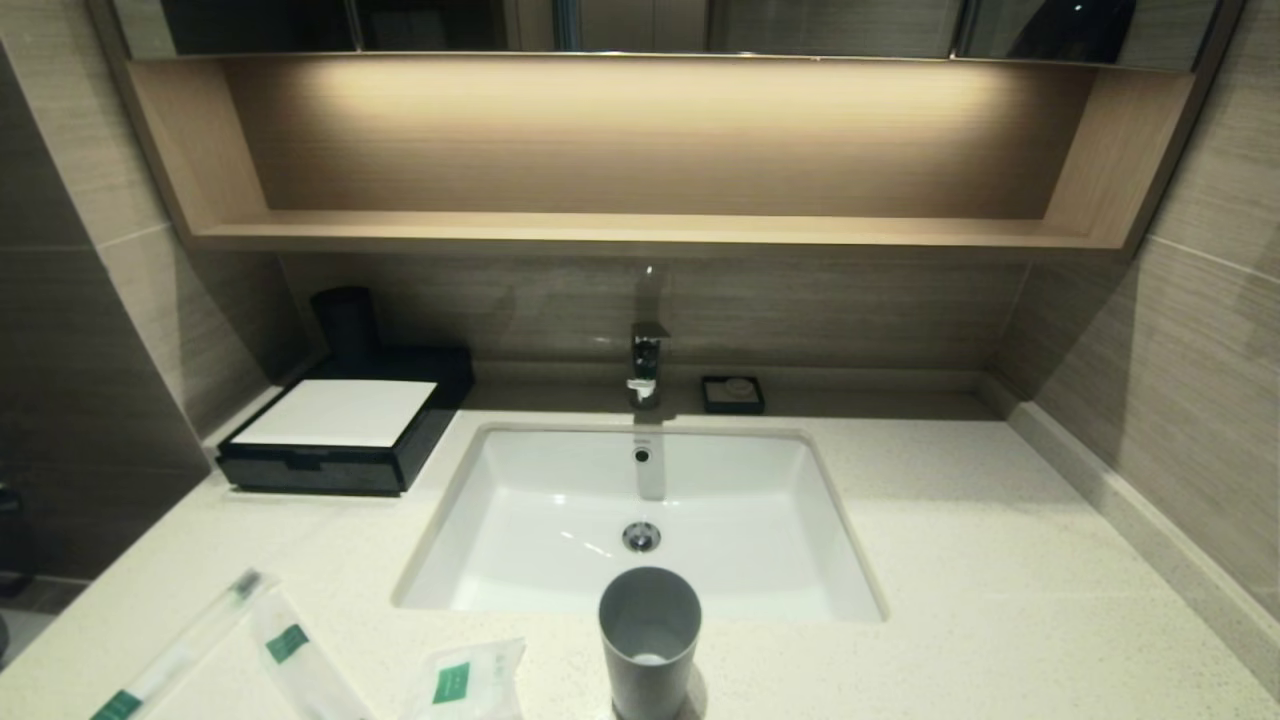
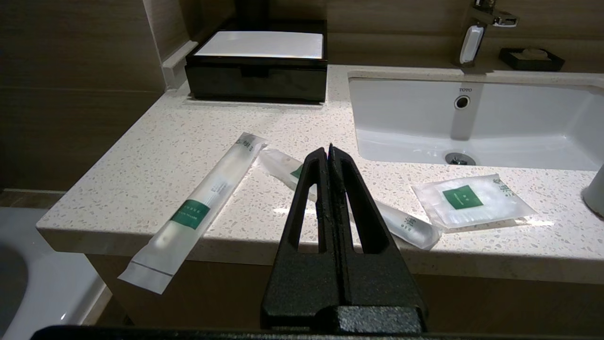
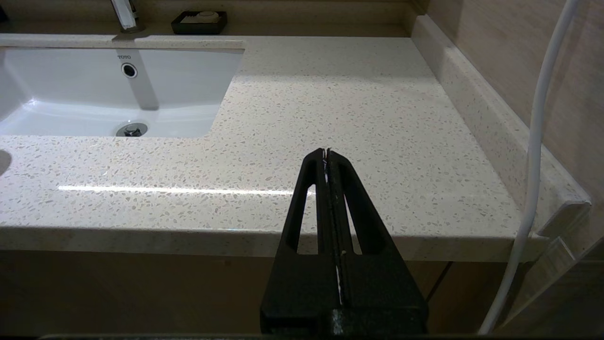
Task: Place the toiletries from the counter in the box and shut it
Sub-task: Open the drawer
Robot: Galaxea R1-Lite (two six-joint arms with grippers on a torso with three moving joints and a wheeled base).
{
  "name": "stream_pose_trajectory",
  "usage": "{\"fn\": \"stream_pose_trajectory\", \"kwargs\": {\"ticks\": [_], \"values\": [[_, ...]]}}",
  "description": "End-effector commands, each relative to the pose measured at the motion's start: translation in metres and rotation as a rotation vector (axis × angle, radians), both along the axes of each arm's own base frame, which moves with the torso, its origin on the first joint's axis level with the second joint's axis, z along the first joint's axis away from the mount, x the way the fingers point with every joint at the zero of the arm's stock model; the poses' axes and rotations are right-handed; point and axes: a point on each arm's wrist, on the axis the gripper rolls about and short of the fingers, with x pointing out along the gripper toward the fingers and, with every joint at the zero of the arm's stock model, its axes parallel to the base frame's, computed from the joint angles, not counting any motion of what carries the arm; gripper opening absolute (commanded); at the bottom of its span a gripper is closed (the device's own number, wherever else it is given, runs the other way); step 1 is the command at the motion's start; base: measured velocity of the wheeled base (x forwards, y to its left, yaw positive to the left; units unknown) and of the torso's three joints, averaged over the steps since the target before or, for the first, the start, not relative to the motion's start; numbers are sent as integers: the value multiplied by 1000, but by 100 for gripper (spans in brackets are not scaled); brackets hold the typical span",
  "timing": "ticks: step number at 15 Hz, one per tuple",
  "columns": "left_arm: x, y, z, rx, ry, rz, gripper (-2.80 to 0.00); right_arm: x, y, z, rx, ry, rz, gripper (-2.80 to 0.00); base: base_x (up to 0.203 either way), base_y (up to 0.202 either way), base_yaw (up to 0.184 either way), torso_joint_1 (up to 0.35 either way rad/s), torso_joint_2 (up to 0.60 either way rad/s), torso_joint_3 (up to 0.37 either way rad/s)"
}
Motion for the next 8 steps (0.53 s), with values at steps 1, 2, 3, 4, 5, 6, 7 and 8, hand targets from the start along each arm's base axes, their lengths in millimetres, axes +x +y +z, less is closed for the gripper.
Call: {"fn": "stream_pose_trajectory", "kwargs": {"ticks": [1, 2, 3, 4, 5, 6, 7, 8], "values": [[2, 0, -5, 4, 21, -1, -280, 0, 0, 0, 0, 1, 1, -280, 0, 0, 0, 0, 0, 0], [2, 0, -5, 4, 21, -1, -280, 0, 0, 0, -1, 1, 1, -280, 0, 0, 0, 0, 0, 0], [2, 0, -5, 5, 18, 0, -280, 0, 0, 0, -1, 2, 1, -280, 0, 0, 0, 0, 0, 0], [2, 0, -5, 5, 19, 1, -280, 0, 0, 0, 0, 1, 1, -280, 0, 0, 0, 0, 0, 0], [2, 0, -5, 10, 15, 1, -280, 0, 0, 0, -1, 2, 1, -280, 0, 0, 0, 0, 0, 0], [1, 0, -4, 15, 9, 1, -280, 0, 0, 0, -1, 1, 1, -280, 0, 0, 0, 0, 0, 0], [1, 0, -2, 16, 2, 0, -280, 0, 0, 0, -1, 2, 1, -280, 0, 0, 0, 0, 0, 0], [0, 0, 0, 16, -3, -4, -280, 0, 0, 0, -1, 1, 1, -280, 0, 0, 0, 0, 0, 0]]}}
